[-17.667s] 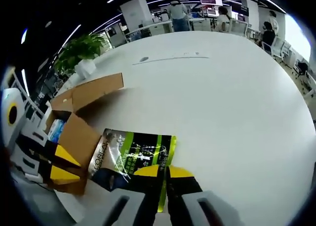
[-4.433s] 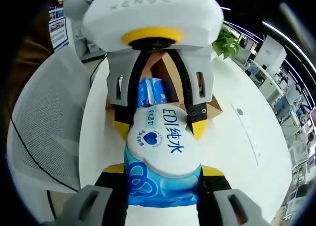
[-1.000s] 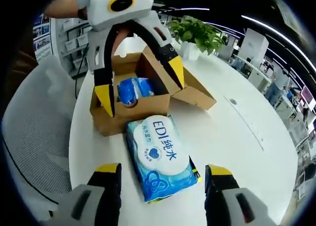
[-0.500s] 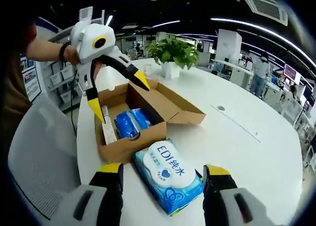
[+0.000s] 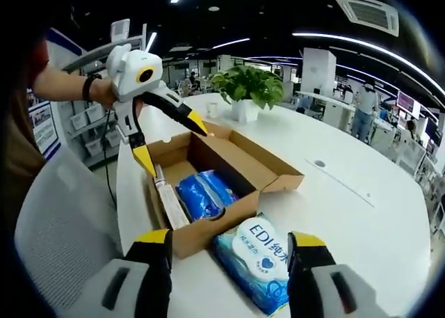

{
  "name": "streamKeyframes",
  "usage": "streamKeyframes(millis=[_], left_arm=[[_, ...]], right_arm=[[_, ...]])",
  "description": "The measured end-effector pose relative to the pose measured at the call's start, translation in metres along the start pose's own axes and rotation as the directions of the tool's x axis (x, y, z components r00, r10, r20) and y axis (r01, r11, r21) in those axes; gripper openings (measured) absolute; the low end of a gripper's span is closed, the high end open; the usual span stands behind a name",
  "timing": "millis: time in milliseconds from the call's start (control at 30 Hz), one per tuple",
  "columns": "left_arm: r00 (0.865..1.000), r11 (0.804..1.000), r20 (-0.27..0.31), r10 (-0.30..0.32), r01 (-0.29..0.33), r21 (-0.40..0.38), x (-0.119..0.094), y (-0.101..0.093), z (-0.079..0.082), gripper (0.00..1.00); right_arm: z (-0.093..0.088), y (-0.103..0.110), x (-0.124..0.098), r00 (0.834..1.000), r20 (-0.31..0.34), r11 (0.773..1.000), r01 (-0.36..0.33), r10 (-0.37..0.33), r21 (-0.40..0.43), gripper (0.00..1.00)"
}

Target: Operate the shoe box by opening the lid, removing the specified soft item, and placing it in the target area until the item is outside and the box remains undamaged.

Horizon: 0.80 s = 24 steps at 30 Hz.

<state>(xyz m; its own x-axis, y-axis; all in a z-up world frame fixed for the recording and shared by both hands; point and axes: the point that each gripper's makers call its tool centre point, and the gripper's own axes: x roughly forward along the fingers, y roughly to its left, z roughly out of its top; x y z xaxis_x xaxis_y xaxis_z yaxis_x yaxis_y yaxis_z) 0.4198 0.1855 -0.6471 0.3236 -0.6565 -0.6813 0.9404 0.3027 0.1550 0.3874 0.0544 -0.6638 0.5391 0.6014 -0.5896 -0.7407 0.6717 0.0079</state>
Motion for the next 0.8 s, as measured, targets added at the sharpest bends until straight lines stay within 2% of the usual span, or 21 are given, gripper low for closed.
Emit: streamKeyframes(millis=[367,533,733,800], left_arm=[[0.999,0.999,-0.009,0.035,-0.036,-0.037,-0.024,0.010,-0.024,0.66],[0.999,0.998,-0.008,0.052,-0.053,-0.044,-0.031,0.012,-0.030,0.65],[0.998,0.997,-0.011,0.056,-0.056,-0.055,-0.034,0.011,-0.035,0.63],[0.998,0.996,-0.014,0.062,-0.063,-0.056,-0.034,0.012,-0.036,0.63]], right_arm=[[0.009,0.011,0.003,1.000,0.003,0.999,0.028,-0.028,0.030,0.63],[0.013,0.011,0.006,0.998,0.000,0.997,0.066,-0.066,0.026,0.62],[0.018,0.022,0.013,0.998,-0.010,0.998,0.056,-0.056,0.009,0.59],[0.019,0.023,0.017,0.998,-0.019,0.998,0.060,-0.060,0.008,0.55]])
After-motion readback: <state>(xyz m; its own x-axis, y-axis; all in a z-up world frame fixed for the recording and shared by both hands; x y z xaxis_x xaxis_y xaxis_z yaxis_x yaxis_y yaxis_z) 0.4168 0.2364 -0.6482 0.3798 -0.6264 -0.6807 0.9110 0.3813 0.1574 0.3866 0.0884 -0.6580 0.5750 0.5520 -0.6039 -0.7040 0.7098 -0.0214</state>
